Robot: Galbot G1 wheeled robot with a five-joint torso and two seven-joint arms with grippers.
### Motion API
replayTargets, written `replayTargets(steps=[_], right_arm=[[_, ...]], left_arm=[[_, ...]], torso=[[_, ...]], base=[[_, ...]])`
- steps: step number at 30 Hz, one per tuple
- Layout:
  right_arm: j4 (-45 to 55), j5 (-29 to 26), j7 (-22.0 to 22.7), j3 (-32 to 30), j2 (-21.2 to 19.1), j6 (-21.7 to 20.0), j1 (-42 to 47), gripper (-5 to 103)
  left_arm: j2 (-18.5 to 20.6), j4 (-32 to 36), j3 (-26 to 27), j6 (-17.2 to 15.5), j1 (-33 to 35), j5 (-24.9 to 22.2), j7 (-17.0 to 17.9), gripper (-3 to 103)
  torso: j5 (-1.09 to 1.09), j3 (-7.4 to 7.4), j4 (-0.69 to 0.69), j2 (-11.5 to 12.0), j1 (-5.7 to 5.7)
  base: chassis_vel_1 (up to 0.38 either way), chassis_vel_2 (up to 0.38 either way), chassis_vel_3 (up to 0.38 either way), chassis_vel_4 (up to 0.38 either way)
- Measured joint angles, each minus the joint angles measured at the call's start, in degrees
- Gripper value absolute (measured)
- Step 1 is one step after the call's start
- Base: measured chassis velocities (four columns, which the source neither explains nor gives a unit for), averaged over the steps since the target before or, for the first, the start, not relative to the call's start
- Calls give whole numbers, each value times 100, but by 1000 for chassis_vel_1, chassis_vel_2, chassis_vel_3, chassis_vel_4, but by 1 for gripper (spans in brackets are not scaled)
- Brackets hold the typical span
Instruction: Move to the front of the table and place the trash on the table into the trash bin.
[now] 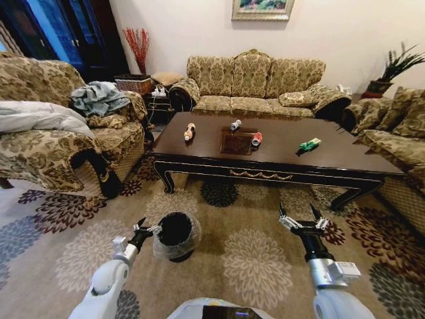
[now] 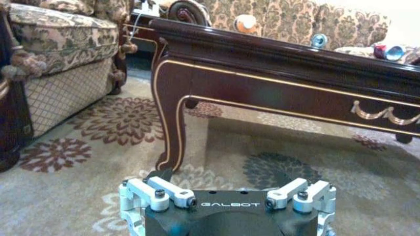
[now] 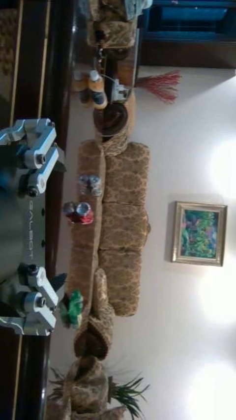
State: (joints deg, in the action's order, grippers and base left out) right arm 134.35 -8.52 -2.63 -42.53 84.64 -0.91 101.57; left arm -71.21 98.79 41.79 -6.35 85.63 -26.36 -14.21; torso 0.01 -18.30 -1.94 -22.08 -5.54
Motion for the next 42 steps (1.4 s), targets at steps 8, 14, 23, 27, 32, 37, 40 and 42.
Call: replayTargets(steps=[8,14,23,27,32,37,40,42], right_arm=[[-129,24,8,35,-3,-8,-39,100],[-240,137,60,28,9,70,-77,100],[-359,280,179,-4,34,189,-78,100],[-474,465,194,3,75,320,-88,100],[-578,575,270,76,146,450,-110,100],[-633,587,334,98,158,487,-109,100],[-634,583,361,92,164,491,-94,100],[-623,574,371,87,172,491,-69,100]], left_arm=[[33,-368,-77,-238,-124,175,-1,100],[131,-584,-191,-591,-278,306,19,100],[394,-886,-418,-1557,-734,313,107,100],[506,-920,-498,-1957,-863,247,149,100],[630,-977,-717,-2500,-1064,372,112,100],[680,-1087,-957,-2875,-1271,378,96,100],[682,-1235,-1108,-2923,-1388,380,206,100],[688,-1299,-1176,-2954,-1454,381,236,100]], torso=[[0,139,0,206,66],[-1,213,0,319,104],[-1,273,1,404,131],[-1,271,0,401,130],[-1,262,0,388,125],[0,255,0,375,121],[-1,252,0,371,119],[-1,250,0,369,118]], base=[[0,0,0,0],[0,0,0,0],[0,0,0,0],[0,0,0,0],[0,0,0,0],[0,0,0,0],[0,0,0,0],[0,0,0,0]])
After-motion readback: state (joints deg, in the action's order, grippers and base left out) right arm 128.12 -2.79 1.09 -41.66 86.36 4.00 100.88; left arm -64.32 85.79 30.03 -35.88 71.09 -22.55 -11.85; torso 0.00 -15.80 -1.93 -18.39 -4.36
